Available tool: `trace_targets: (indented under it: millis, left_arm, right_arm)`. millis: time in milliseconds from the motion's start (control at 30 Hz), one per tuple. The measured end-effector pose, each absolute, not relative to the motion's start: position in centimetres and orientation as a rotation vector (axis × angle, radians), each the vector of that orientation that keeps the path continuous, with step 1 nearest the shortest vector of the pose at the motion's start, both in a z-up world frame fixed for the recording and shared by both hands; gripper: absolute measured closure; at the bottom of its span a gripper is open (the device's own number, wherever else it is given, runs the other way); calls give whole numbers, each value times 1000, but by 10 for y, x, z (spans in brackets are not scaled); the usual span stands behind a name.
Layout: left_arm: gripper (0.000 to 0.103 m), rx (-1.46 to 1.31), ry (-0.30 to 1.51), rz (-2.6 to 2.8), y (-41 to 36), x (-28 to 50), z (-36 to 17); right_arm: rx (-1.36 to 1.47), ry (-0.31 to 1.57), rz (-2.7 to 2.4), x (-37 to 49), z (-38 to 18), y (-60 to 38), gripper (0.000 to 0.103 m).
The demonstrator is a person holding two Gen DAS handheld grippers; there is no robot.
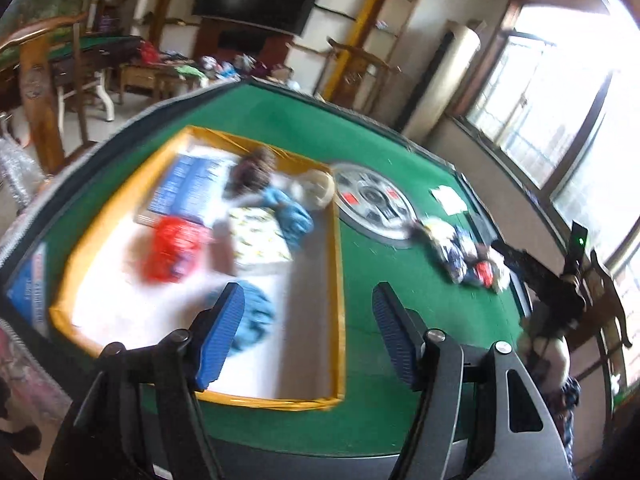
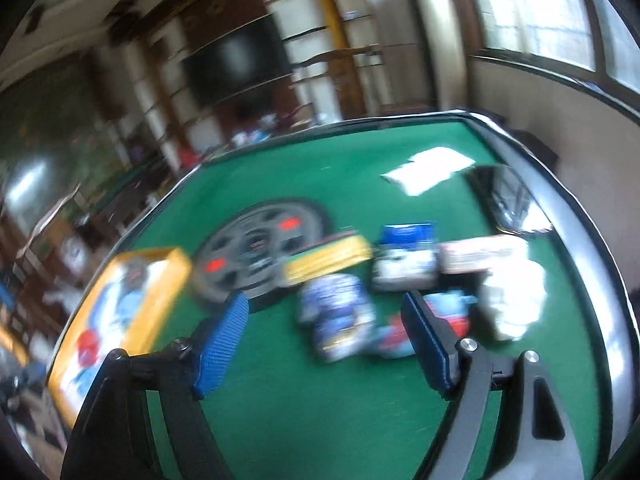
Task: Organize soft objects
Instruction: 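Move both open tools from the box back over the remaining items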
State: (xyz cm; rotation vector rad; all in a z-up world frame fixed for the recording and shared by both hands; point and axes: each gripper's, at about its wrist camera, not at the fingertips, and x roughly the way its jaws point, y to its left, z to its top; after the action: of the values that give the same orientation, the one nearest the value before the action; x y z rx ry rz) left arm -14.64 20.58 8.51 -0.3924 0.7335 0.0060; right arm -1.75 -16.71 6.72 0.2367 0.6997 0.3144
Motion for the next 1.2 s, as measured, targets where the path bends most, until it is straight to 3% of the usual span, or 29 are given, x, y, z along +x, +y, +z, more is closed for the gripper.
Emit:
trace_targets:
  millis: [133,267,500,767,800,867,1200]
  left_arm:
    - [37,-331,782,-58,169,-128,80]
    - [37,-306,828,-170,129,-101,76]
    - [37,-239,891,-324,69,-96,64]
    - [37,-215,878,-297,98,-129,65]
    - [37,-221,875,-289,103,-131,65]
    - [37,-241,866,-269,117,-137,66]
    - [37,-291,871,-297,125,-139,59]
  right_arm:
    - [354,761,282,-4,47,-195,29]
    - [367,691,239,-7,57,-209,29]
    - [377,755,438,-1,57,-181,29]
    - [3,962,374,55,27,-87,29]
    - [-41,961,320,61,21,-82,35]
    - [-38,992,315,64,14,-82,62]
    - [183,1139,803,-13,23,-82,58]
